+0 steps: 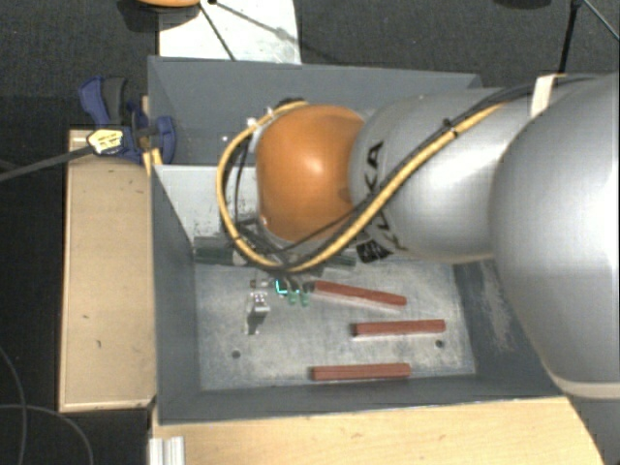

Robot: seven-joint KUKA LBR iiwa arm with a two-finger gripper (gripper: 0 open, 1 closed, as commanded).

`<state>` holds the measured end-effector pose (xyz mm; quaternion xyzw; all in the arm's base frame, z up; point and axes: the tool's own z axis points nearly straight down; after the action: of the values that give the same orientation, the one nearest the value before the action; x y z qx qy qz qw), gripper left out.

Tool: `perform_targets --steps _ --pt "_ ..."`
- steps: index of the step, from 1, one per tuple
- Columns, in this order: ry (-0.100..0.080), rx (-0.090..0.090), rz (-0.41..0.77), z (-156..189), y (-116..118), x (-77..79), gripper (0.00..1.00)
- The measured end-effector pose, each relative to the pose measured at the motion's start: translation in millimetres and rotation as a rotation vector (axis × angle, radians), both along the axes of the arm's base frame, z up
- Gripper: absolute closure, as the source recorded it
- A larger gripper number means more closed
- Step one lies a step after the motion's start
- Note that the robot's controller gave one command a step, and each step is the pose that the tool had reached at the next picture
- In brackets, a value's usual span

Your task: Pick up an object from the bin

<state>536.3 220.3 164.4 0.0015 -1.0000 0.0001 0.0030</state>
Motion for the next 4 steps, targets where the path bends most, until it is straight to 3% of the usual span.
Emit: perform_targets --steps 1,2,3,4 --pt "-0.008 0.002 -0.006 4 -1 2.3 0.00" --pt "-0.014 0.004 0.059 -47 -49 8.6 0.00" --pt "0.008 -0.002 0.048 -35 -98 -13.8 0.00" --pt "-0.008 -0.001 0.068 12 -107 -28.0 0.00"
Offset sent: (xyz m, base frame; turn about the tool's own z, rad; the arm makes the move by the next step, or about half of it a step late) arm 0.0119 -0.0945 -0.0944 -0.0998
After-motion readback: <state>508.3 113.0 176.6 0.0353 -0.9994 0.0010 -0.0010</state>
